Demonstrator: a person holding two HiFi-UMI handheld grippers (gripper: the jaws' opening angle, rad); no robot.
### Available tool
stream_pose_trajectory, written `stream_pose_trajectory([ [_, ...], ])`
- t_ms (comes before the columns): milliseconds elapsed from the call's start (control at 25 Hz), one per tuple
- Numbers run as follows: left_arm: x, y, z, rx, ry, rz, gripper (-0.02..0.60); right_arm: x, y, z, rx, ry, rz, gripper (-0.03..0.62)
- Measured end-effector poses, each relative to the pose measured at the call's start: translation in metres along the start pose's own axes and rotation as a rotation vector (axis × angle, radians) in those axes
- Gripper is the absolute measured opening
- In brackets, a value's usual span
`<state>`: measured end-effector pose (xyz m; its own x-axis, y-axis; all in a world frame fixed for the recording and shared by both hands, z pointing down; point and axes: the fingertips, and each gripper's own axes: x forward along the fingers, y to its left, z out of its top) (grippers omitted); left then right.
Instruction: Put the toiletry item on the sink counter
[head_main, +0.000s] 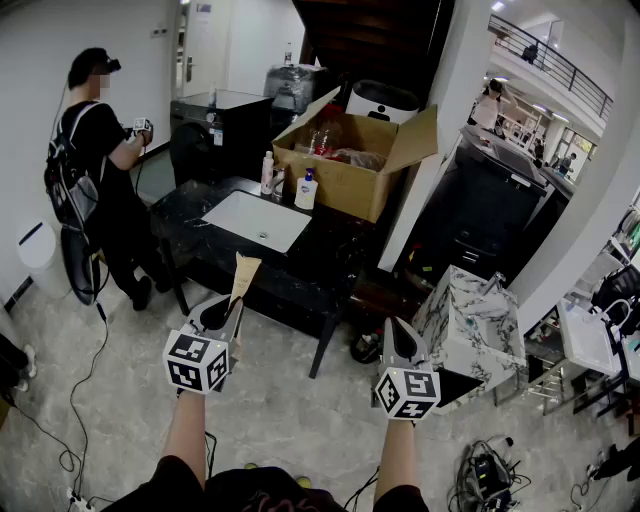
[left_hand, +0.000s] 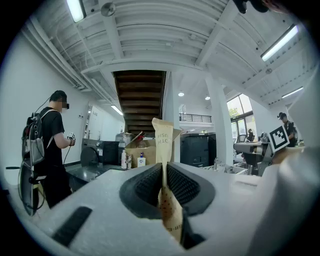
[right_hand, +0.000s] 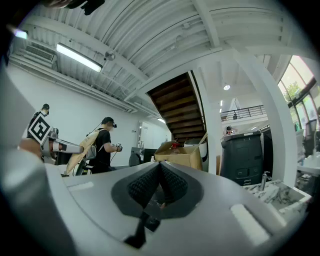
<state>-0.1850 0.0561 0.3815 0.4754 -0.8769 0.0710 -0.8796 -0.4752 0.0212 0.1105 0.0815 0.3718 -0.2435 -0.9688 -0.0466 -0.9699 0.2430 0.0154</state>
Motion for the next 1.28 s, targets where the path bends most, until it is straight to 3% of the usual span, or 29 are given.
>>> stream_pose_trajectory([
  [800,-0.006,0.002,0.003,-0.005,-0.011,-0.032,0.034,-0.002,0.019,0.001,0.012,-0.005,0.027,0.003],
  [1280,-0.013,0.011,-0.002,-0.019,-0.017,-0.08,0.034,-0.009,0.037,-0.006,0.019,0.018,-0.024,0.003],
])
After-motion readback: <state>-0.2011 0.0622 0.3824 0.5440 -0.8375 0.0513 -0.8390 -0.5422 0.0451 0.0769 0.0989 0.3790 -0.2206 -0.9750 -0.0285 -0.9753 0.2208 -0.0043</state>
